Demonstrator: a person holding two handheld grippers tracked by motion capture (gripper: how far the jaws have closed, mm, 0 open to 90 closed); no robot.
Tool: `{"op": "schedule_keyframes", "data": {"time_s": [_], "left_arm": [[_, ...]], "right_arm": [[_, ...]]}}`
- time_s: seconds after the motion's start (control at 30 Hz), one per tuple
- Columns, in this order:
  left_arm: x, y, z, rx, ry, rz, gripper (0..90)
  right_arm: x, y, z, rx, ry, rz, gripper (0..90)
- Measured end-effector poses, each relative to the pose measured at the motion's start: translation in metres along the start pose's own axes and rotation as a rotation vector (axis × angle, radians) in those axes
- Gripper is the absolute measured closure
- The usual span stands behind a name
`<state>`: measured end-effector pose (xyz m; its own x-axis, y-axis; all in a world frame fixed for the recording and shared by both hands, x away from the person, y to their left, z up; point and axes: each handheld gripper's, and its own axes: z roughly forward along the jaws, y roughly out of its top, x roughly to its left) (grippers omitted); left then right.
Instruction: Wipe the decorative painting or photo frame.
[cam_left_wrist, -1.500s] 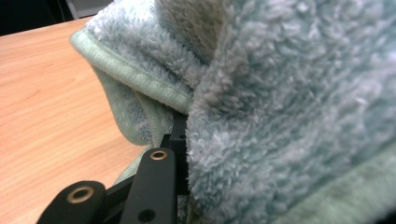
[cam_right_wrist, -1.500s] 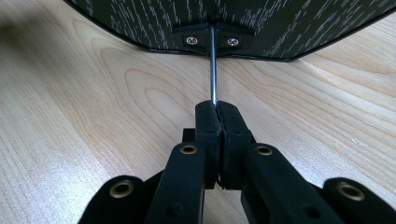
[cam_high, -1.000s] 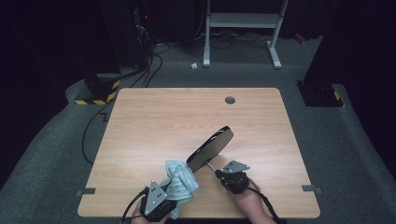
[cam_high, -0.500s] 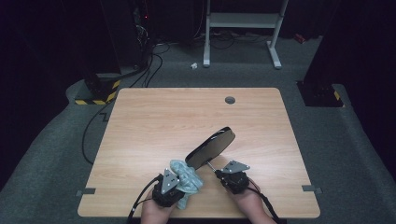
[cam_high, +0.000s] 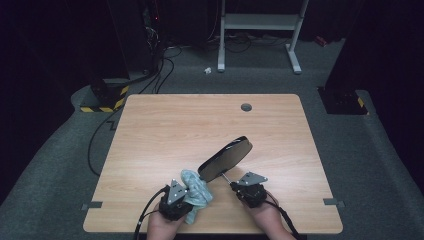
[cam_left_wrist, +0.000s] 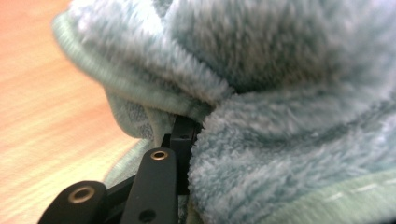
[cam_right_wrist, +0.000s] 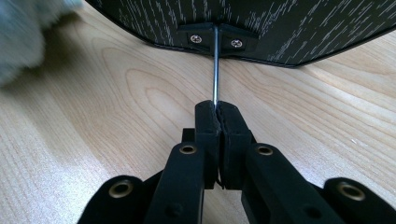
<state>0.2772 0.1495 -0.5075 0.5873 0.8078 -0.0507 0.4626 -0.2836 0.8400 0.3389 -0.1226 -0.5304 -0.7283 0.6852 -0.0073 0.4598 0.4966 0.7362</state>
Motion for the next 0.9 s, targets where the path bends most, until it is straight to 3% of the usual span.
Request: {"op": "schedule_keyframes", "data": {"time_s": [0.1, 0.2, 0.33, 0.37, 0.43, 0.63, 0.8, 0.9], "left_arm": [[0.000, 0.005, -0.013, -0.066, 0.009, -0.007, 68.4], [0.003, 0.008, -0.017, -0.079, 0.013, -0.012, 68.4], [0.008, 0.006, -0.004, -0.034, 0.001, -0.020, 68.4], [0.010, 0.002, 0.007, 0.005, -0.011, -0.033, 68.4], [0.012, -0.001, 0.016, 0.032, -0.017, -0.035, 68.3], [0.016, -0.004, 0.029, 0.080, -0.027, -0.058, 68.2], [0.017, -0.004, 0.031, 0.084, -0.032, -0.057, 68.2], [0.017, -0.002, 0.024, 0.060, -0.026, -0.052, 68.4]], "right_arm": [[0.000, 0.000, 0.000, 0.001, 0.000, -0.001, 87.1], [0.000, 0.000, 0.000, 0.002, 0.000, 0.000, 87.2], [0.000, 0.000, 0.000, 0.002, -0.001, 0.001, 87.1], [0.000, 0.000, 0.000, 0.001, -0.001, 0.001, 87.1], [0.000, 0.000, 0.000, 0.002, 0.000, 0.002, 87.1], [-0.001, 0.000, 0.000, -0.002, 0.004, 0.002, 86.9], [-0.001, 0.000, 0.000, -0.002, 0.003, 0.004, 86.9], [-0.001, 0.000, 0.000, -0.003, 0.002, 0.005, 86.9]]}}
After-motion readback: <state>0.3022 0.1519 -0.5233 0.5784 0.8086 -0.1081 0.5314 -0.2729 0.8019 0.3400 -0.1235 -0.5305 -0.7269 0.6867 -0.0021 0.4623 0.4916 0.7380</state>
